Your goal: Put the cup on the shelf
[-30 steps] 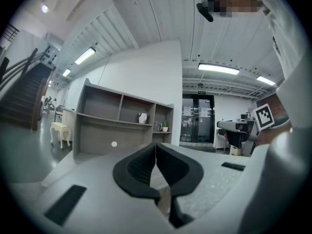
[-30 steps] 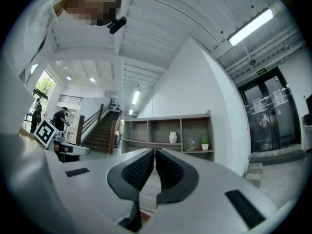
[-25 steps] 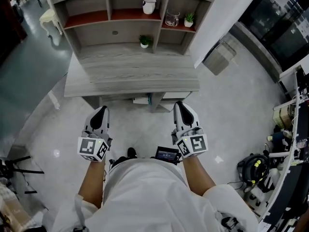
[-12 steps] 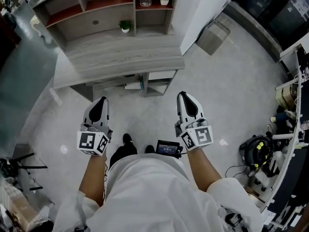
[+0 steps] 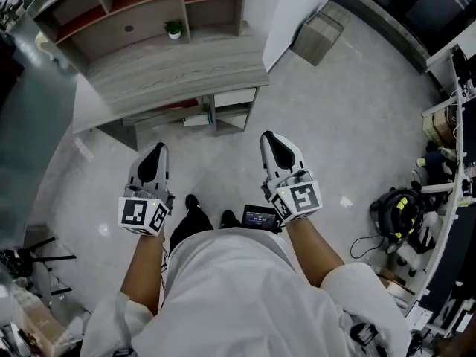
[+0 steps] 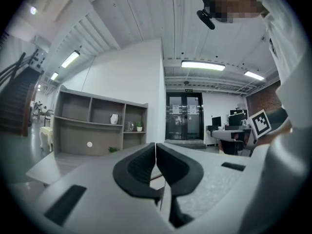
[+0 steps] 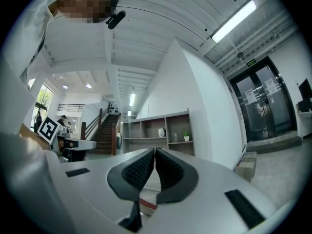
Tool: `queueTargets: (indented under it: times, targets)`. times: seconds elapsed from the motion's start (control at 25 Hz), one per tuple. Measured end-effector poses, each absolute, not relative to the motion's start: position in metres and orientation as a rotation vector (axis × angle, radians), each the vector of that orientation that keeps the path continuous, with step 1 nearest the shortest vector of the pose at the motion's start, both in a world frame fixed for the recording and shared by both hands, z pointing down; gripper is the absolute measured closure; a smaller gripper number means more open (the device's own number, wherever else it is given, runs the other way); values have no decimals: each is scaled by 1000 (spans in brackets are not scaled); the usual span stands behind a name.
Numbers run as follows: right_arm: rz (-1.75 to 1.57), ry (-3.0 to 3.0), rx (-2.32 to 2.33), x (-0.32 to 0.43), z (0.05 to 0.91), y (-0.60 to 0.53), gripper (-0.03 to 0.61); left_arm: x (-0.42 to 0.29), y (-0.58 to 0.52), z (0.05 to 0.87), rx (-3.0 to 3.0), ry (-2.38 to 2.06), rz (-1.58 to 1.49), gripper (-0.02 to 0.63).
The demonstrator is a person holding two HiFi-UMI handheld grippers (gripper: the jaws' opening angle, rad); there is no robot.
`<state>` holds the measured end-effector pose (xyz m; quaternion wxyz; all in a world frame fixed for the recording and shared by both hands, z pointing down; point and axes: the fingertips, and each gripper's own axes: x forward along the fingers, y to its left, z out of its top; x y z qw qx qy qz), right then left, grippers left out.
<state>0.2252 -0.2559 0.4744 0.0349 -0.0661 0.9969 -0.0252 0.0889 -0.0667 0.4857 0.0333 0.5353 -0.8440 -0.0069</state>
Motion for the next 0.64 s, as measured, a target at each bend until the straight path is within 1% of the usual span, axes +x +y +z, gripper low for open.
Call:
queueTargets:
  times: [0.24,0.64]
  targets:
    - [-111,3061,-178,230,477,-253,541,99,-69,488,1652,-2583,-19,601]
    - [-114,3050,-188,222,473,-257,543,91,-59,482,1606,-2618,-50,601]
